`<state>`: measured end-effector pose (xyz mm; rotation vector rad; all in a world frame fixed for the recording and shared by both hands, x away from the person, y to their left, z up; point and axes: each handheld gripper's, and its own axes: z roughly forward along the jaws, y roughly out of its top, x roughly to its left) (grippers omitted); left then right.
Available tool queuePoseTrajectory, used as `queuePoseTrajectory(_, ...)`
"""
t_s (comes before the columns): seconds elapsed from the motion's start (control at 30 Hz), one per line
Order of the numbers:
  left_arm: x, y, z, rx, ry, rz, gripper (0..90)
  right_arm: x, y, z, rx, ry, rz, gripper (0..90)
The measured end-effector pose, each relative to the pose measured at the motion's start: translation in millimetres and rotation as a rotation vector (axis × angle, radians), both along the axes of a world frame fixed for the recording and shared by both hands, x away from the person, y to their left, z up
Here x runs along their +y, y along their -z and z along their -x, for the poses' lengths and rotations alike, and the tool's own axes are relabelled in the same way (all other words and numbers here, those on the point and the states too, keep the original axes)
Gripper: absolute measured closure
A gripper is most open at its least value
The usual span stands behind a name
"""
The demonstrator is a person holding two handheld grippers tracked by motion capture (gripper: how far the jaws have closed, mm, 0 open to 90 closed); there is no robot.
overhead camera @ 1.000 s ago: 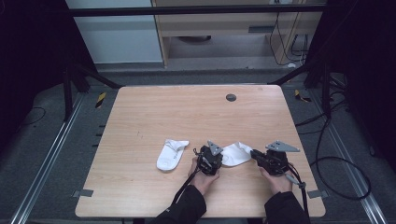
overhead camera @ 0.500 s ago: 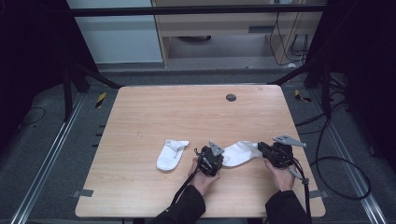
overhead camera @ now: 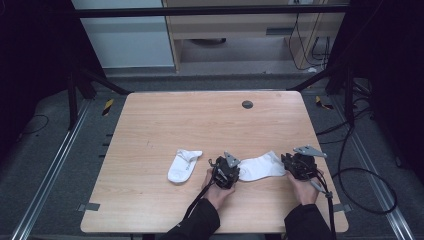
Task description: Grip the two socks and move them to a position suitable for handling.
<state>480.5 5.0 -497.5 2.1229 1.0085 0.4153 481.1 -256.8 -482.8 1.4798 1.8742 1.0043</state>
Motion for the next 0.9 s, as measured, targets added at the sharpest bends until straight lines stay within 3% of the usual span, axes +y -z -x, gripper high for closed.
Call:
queuePoseTrajectory(0.3,14.3,-15.7,4.0,-0.031,0.011,0.044,56.8,-3.4,-11.5,6.7,-0.049,-0.033,-0.02,64.8)
queuePoseTrajectory(0.4,31.9,-30.9,6.6,-0.039,0.028,0.066,52.3,-3.7,-18.1,10.0,-0.064,-0.061,-0.031,61.1)
queuePoseTrajectory(0.47,37.2,-34.6,7.6,-0.04,0.032,0.075,51.2,-3.1,-20.8,11.6,-0.069,-0.078,-0.031,59.8)
queuePoseTrajectory(0.5,48.1,-41.5,11.0,-0.066,0.032,0.063,50.7,-1.7,-22.7,13.0,-0.067,-0.085,-0.04,59.1)
queuePoseTrajectory(0.67,76.2,-57.1,16.1,-0.106,0.001,0.042,50.4,6.9,-31.6,16.6,-0.083,-0.129,-0.04,56.5)
queuePoseTrajectory(0.9,114.4,-71.1,19.3,-0.123,-0.044,0.023,50.6,28.0,-43.7,18.0,-0.082,-0.21,-0.028,52.2)
